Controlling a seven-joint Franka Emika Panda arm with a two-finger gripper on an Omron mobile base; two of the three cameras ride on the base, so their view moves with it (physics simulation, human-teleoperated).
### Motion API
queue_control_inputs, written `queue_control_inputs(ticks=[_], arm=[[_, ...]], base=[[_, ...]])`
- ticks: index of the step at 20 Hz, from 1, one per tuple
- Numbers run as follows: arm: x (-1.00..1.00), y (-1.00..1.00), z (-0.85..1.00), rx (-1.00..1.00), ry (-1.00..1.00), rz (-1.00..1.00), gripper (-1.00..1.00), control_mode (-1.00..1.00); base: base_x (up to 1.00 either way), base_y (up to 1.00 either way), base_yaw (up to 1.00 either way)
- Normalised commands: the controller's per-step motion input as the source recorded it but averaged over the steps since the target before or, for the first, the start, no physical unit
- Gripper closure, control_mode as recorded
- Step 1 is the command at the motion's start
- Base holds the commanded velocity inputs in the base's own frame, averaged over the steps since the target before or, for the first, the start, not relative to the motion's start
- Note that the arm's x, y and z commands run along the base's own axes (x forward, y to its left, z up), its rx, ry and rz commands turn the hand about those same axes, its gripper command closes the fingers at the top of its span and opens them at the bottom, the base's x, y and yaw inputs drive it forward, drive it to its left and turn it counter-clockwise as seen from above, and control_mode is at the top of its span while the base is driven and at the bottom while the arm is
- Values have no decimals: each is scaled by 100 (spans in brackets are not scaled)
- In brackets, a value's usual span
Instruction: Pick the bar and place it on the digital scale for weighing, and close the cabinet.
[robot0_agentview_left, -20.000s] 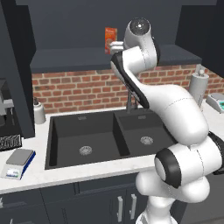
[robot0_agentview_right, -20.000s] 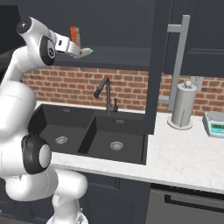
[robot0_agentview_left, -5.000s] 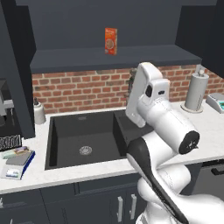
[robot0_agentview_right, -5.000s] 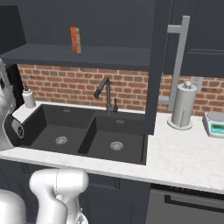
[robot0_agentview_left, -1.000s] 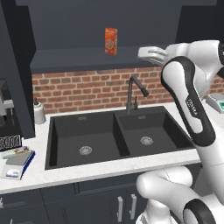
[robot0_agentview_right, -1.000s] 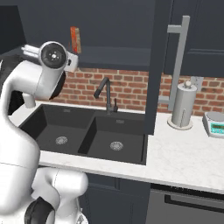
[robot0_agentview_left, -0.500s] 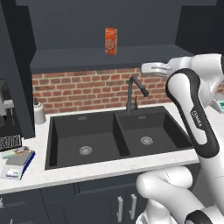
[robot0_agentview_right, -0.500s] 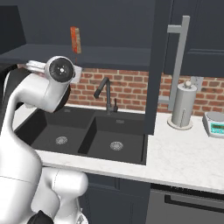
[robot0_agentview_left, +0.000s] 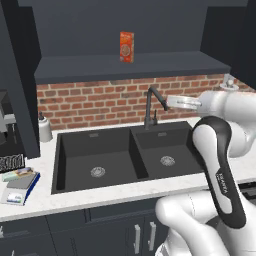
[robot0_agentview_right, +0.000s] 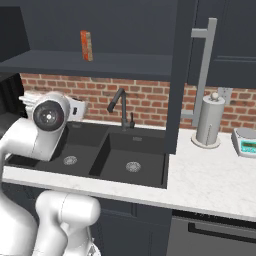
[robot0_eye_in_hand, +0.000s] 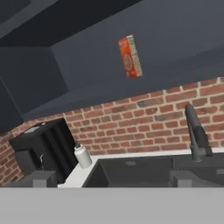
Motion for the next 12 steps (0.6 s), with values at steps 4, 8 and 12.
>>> queue_control_inputs(ticks=[4, 8, 12], arm=[[-61, -1, -36, 2, -21, -12, -100, -100], [-47, -30, -20, 2, -27, -3, -100, -100], [-40, -42, -21, 2, -31, 0, -100, -100]], base=[[0, 0, 0], [0, 0, 0], [0, 0, 0]])
